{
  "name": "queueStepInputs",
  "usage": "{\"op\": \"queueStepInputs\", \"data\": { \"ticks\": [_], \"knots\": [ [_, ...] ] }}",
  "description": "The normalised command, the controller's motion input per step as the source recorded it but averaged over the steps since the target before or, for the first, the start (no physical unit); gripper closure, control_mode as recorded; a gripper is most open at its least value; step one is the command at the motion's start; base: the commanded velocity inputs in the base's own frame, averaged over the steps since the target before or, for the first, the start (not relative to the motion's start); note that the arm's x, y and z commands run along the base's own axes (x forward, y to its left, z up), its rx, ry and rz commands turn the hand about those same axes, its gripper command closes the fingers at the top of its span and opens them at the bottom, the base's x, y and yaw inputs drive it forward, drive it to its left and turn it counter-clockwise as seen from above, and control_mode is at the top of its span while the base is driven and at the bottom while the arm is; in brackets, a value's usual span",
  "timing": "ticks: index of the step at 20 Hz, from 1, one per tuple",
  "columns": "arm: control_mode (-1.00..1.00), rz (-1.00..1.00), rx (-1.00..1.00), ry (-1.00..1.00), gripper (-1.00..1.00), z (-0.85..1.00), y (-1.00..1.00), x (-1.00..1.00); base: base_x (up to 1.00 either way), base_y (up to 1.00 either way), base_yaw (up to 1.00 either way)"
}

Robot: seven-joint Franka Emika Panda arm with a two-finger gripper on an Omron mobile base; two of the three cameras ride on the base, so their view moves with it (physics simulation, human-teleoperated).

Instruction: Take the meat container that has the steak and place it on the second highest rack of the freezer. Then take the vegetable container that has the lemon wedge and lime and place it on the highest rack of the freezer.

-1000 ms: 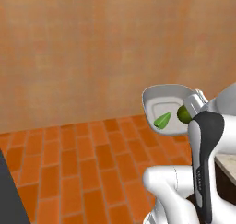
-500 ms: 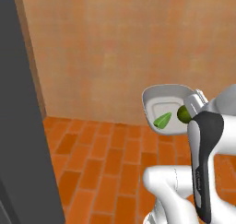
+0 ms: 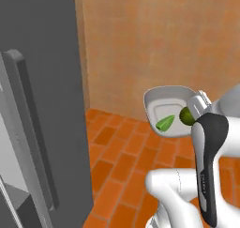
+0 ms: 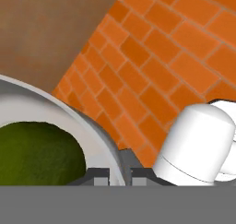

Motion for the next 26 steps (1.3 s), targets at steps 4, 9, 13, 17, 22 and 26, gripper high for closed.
{"op": "queueStepInputs", "data": {
  "ticks": [4,9,13,17,22,26],
  "knots": [
    [1.0,0.0,0.0,0.0,1.0,0.0,0.0,0.0,0.01,-0.27,0.41],
    [1.0,0.0,0.0,0.0,1.0,0.0,0.0,0.0,0.04,-0.28,0.46],
    [1.0,0.0,0.0,0.0,1.0,0.0,0.0,0.0,0.01,-0.09,0.61],
    [1.0,0.0,0.0,0.0,1.0,0.0,0.0,0.0,0.01,-0.02,0.64],
    [1.0,0.0,0.0,0.0,1.0,0.0,0.0,0.0,0.0,-0.02,0.57],
    [1.0,0.0,0.0,0.0,1.0,0.0,0.0,0.0,0.03,0.04,0.22]
  ]
}}
